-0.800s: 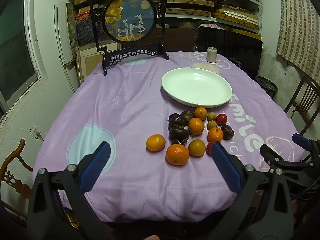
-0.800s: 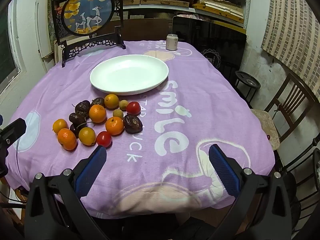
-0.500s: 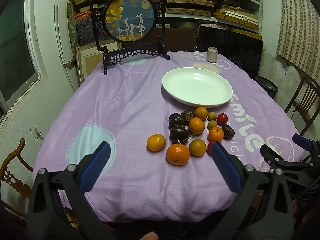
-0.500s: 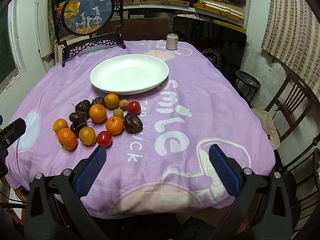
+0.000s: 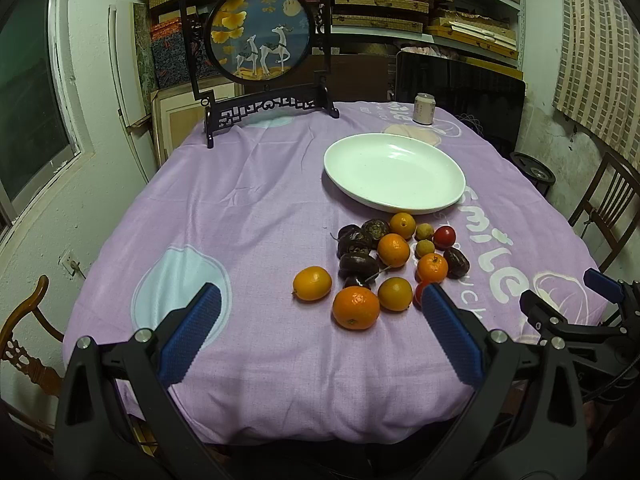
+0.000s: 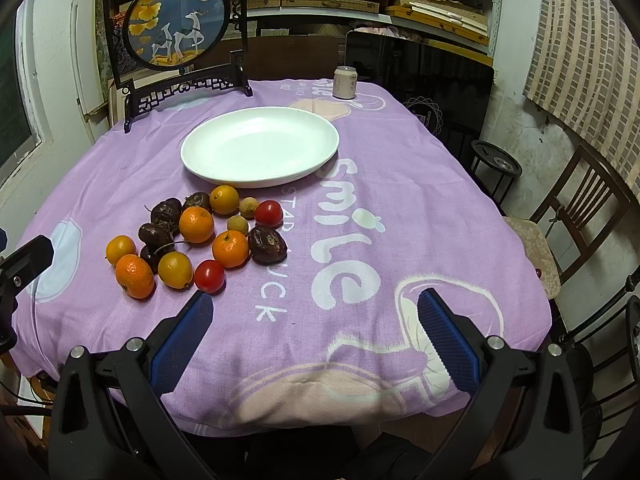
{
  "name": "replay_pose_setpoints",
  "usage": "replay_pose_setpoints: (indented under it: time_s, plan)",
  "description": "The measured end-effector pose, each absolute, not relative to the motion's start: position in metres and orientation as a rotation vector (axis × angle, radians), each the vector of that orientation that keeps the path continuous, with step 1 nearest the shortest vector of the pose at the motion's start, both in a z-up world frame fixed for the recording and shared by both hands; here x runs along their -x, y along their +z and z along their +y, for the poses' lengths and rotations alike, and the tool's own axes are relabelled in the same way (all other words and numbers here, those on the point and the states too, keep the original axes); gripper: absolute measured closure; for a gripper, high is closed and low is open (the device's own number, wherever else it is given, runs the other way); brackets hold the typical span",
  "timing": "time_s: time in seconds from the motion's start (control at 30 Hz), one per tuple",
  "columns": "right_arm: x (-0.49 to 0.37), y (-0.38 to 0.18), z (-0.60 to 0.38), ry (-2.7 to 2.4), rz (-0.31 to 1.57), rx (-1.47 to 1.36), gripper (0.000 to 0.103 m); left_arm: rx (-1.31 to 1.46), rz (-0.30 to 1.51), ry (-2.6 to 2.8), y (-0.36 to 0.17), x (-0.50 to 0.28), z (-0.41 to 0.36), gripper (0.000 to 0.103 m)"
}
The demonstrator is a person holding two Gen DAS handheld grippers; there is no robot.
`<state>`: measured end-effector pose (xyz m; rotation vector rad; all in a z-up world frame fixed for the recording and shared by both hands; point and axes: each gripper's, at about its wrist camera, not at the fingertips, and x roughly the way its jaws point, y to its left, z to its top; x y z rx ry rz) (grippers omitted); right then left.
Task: Organize fruits
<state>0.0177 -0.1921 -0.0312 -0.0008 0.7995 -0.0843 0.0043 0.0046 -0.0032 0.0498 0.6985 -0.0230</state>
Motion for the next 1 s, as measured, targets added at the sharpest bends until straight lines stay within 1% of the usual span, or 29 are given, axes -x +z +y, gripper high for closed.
replay_pose_setpoints:
  time_s: [1.0]
  plan:
    - [-0.0184, -0.0314, -0.1919, -0.085, 0.800, -0.001, 0.001, -0.048, 0.700, -0.024, -0.0044, -0.0021, 0.0024, 0.002]
